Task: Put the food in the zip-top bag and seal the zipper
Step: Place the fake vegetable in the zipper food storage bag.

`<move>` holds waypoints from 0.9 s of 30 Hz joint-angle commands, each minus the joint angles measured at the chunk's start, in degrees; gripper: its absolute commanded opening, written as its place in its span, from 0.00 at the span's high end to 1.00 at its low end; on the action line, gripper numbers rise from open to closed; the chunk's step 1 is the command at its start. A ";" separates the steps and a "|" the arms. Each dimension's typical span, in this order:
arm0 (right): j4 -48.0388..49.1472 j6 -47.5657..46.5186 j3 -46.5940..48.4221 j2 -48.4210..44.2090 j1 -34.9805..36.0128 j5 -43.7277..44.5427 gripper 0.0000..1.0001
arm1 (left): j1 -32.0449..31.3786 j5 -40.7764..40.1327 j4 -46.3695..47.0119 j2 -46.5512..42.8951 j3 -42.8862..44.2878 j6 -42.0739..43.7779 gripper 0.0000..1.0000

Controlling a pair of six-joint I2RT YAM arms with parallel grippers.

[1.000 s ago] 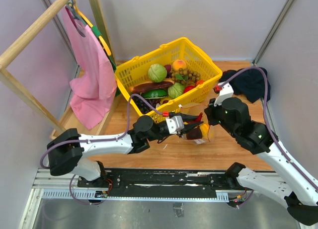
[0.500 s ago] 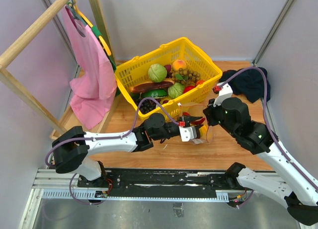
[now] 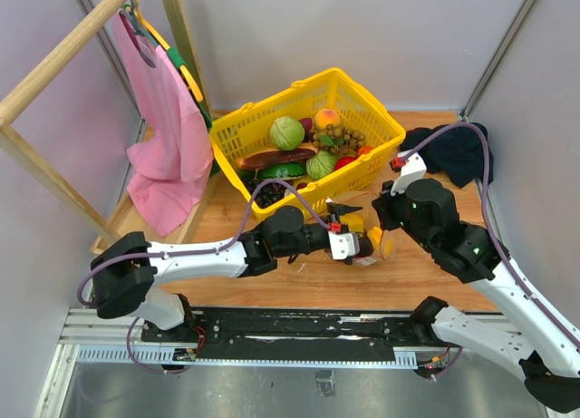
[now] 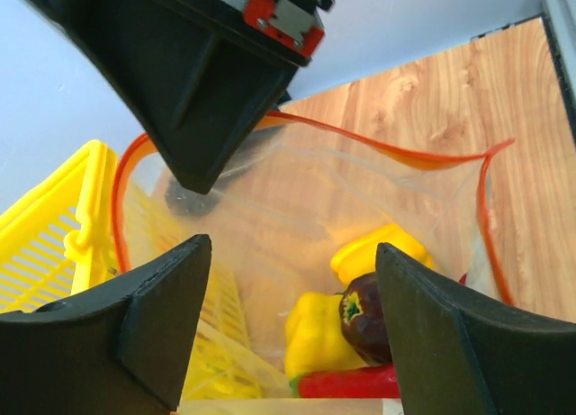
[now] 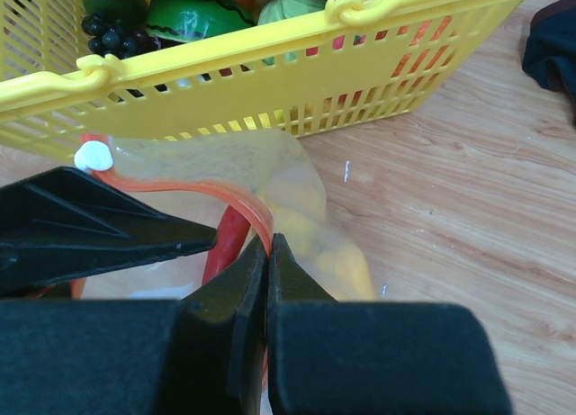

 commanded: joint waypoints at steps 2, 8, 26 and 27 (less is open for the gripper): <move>0.07 -0.37 0.59 -0.74 -0.67 3.89 0.99 | -0.21 0.68 -4.47 -5.30 3.93 -6.09 0.18; -0.94 -0.53 1.06 -0.09 -0.68 5.31 0.99 | -0.22 -0.26 -16.01 -9.26 8.44 -12.40 0.16; -0.76 -0.93 1.98 1.71 -0.67 5.79 0.99 | -0.30 -21.06 -42.85 -12.07 16.47 -48.13 0.33; -0.64 -0.91 1.98 1.84 -0.71 5.72 0.99 | -0.30 -21.21 -44.18 -11.25 17.02 -49.60 0.36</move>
